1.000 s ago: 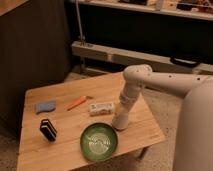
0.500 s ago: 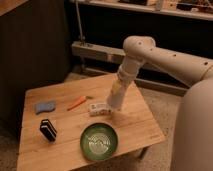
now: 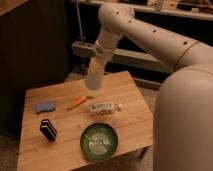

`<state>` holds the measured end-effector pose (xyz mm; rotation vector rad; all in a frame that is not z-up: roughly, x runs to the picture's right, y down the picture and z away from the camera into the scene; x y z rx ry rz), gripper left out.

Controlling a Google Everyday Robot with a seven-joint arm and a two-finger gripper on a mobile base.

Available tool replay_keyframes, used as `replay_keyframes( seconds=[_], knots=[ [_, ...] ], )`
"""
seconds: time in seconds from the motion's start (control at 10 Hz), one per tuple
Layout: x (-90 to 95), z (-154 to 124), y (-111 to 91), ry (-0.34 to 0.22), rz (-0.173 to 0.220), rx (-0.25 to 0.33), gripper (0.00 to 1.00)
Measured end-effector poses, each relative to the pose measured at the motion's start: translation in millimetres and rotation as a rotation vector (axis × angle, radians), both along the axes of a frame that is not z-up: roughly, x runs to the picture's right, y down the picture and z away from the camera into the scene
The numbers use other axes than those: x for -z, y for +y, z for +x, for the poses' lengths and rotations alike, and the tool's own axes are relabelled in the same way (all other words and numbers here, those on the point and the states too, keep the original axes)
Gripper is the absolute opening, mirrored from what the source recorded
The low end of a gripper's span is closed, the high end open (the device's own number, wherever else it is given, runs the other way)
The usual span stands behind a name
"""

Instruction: Place the ceramic cup over the eraser

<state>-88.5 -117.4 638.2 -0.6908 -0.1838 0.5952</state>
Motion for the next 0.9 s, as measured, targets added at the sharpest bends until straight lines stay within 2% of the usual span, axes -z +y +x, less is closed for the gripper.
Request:
replay_keyframes(
  seconds=[0.3,0.5,0.7,0.9],
  knots=[
    [54.4,-57.9,19.9,-0.138,0.068,0.12,0.0],
    [81.1,-91.8,38.3,-0.22,0.088,0.211,0.0],
    [100.5,-121.4,57.0,-0.295,0.096,0.304,0.0],
    [111.6,-154.7,74.5,-0.378,0.091,0.402,0.0]
  ],
)
